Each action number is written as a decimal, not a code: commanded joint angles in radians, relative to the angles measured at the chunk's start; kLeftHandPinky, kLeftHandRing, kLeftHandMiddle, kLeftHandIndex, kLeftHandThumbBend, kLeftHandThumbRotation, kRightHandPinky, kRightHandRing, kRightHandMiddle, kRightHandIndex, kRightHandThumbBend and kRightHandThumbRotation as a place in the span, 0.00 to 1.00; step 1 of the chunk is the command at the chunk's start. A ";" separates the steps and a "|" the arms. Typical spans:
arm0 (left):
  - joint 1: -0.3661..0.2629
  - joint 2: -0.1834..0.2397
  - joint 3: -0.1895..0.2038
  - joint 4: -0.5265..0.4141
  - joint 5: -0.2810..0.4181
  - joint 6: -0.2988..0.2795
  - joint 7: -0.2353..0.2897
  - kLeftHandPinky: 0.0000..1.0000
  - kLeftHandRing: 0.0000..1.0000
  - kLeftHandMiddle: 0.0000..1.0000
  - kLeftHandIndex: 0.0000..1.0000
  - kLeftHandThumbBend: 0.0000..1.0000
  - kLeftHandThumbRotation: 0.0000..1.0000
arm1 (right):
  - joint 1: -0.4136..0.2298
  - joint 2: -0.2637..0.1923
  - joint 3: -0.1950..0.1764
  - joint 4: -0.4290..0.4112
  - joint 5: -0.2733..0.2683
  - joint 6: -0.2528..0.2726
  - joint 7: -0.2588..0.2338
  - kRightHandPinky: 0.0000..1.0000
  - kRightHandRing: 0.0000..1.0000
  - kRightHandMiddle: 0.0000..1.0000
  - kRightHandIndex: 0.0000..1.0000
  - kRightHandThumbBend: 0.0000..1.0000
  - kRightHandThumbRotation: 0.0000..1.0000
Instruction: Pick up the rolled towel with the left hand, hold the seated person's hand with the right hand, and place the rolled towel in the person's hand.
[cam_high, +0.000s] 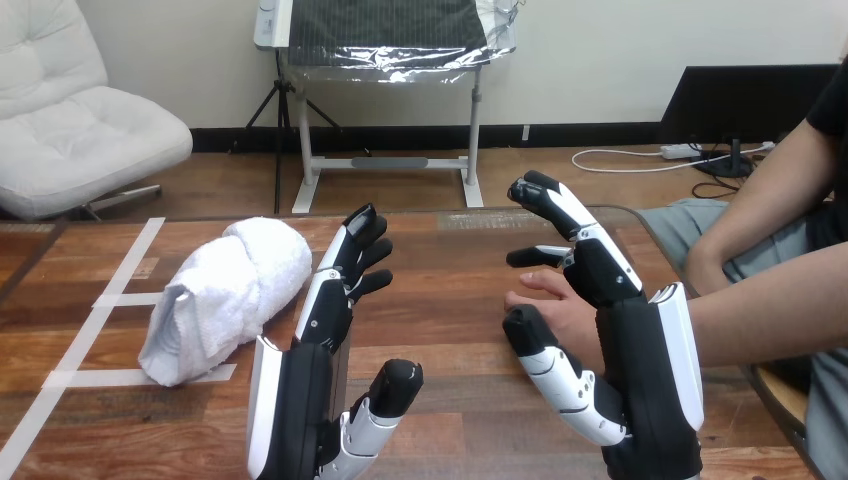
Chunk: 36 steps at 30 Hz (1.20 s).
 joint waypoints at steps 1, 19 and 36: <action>-0.026 -0.059 0.005 -0.007 -0.008 -0.016 -0.002 0.78 0.86 0.90 0.91 0.82 0.94 | -0.041 0.012 0.001 0.001 0.013 -0.015 -0.001 0.61 0.85 0.90 0.83 0.61 0.78; -0.032 -0.061 -0.008 0.006 -0.063 -0.032 -0.030 0.76 0.85 0.89 0.90 0.82 0.92 | -0.047 0.007 0.013 0.009 0.054 -0.014 0.023 0.59 0.85 0.90 0.85 0.62 0.78; -0.026 -0.055 -0.031 -0.004 -0.179 -0.025 -0.123 0.70 0.84 0.89 0.88 0.84 0.86 | -0.052 0.003 0.037 0.019 0.156 -0.019 0.091 0.49 0.80 0.89 0.90 0.61 0.72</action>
